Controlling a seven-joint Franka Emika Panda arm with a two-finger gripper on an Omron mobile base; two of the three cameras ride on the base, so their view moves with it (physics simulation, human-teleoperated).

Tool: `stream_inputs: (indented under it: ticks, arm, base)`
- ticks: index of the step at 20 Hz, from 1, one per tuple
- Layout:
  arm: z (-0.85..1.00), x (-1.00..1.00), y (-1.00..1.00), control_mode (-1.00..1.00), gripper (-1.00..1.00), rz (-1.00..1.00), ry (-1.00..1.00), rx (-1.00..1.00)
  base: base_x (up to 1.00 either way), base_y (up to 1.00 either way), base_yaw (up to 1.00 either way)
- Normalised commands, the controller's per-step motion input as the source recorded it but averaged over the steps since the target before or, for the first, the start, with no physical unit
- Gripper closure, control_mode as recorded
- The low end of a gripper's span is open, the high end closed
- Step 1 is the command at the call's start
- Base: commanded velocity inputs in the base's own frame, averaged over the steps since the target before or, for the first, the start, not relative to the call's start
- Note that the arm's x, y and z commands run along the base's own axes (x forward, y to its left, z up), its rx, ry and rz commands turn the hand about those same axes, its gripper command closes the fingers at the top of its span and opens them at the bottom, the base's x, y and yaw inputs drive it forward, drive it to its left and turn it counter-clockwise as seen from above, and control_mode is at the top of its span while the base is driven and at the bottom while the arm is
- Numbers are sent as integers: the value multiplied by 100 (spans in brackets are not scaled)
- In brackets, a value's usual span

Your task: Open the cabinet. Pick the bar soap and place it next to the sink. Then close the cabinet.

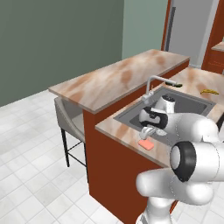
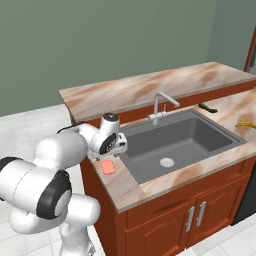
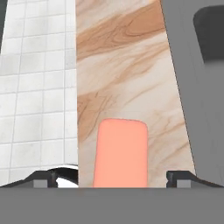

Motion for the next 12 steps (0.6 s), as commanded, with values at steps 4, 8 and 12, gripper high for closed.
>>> stream_inputs:
  ticks: [4,8,12]
  arm:
    - [80,-73,3,-100,-100,-10,-23,0]
    - [97,-61,12,-100,-100,-18,-8,0]
    - [100,-44,7,-100,-100,-20,4,0]
  base:
    - [0,0,0]
    - [0,0,0]
    - [0,0,0]
